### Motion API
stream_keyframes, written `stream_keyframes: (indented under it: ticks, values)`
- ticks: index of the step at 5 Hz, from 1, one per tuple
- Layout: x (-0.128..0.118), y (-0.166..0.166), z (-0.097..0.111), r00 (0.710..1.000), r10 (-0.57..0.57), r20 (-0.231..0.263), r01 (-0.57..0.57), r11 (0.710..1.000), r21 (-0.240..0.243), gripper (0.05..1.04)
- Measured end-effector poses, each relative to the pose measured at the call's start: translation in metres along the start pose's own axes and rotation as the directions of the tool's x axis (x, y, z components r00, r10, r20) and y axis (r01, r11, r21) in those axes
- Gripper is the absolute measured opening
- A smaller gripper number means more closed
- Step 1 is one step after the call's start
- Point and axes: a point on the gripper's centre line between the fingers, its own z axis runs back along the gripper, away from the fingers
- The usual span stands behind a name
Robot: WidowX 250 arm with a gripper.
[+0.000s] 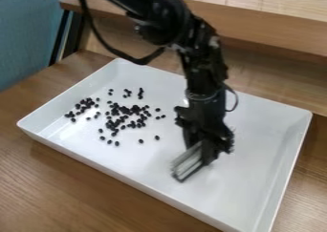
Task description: Sweep into pile
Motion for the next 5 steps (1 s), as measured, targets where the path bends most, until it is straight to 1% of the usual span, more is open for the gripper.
stream_keyframes:
  ticks: [1,2,3,4,5]
  values:
    - [-0.028,0.026,0.001,0.999,-0.001,-0.034,0.001,1.0,-0.001,0.398]
    - [-0.048,0.042,0.002,0.999,-0.016,-0.032,0.015,1.0,-0.02,0.398]
    - [-0.052,0.059,0.002,0.995,-0.096,0.024,0.097,0.995,-0.036,0.398]
    - [-0.044,0.077,0.001,0.975,-0.219,0.017,0.219,0.976,0.011,0.397]
    - [-0.024,0.103,0.0,0.933,-0.356,-0.041,0.359,0.93,0.077,0.397]
